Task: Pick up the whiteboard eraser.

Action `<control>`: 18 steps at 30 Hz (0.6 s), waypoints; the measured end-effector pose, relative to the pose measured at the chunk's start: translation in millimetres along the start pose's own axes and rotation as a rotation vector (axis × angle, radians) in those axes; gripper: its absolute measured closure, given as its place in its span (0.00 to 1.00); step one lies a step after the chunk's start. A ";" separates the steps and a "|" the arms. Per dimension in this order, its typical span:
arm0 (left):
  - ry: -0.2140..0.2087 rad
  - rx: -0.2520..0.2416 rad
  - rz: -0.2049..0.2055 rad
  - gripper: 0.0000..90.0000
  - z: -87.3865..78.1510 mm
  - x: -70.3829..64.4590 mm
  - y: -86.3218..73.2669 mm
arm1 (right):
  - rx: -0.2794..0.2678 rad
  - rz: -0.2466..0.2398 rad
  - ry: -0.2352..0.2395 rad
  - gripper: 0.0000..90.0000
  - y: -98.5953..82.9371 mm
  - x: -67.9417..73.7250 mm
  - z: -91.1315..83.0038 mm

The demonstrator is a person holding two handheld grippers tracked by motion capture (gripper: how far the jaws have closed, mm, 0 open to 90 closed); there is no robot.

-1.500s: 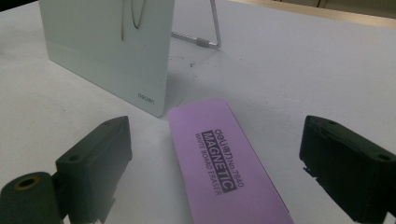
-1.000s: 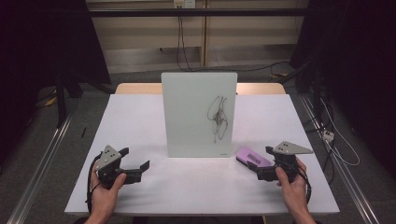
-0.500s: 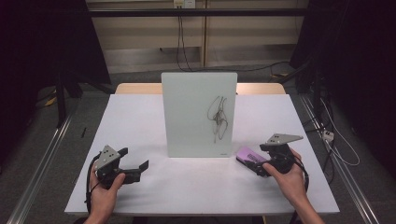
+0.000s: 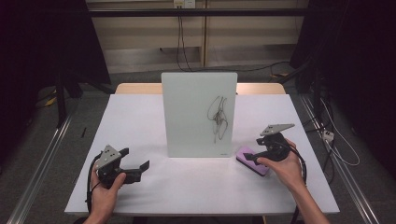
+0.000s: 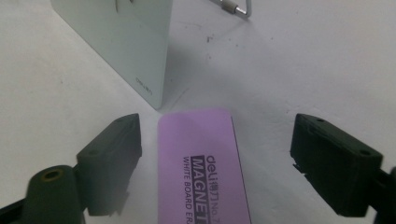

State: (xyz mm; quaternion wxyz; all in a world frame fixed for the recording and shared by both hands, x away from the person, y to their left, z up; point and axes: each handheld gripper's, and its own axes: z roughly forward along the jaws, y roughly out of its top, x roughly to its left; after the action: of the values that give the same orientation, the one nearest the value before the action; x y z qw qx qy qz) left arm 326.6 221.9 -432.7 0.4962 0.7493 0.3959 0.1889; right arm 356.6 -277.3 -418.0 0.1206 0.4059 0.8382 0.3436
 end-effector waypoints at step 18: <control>-0.008 0.017 0.011 0.06 0.8 -1.2 -1.0 | 0.100 -0.106 0.008 0.36 -11.7 6.3 6.7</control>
State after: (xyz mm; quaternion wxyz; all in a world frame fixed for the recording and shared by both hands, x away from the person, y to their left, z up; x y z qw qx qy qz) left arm 326.0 220.8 -433.7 0.4903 0.7565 0.3913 0.1850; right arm 348.7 -274.3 -430.4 0.1147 0.3650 0.8752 0.2962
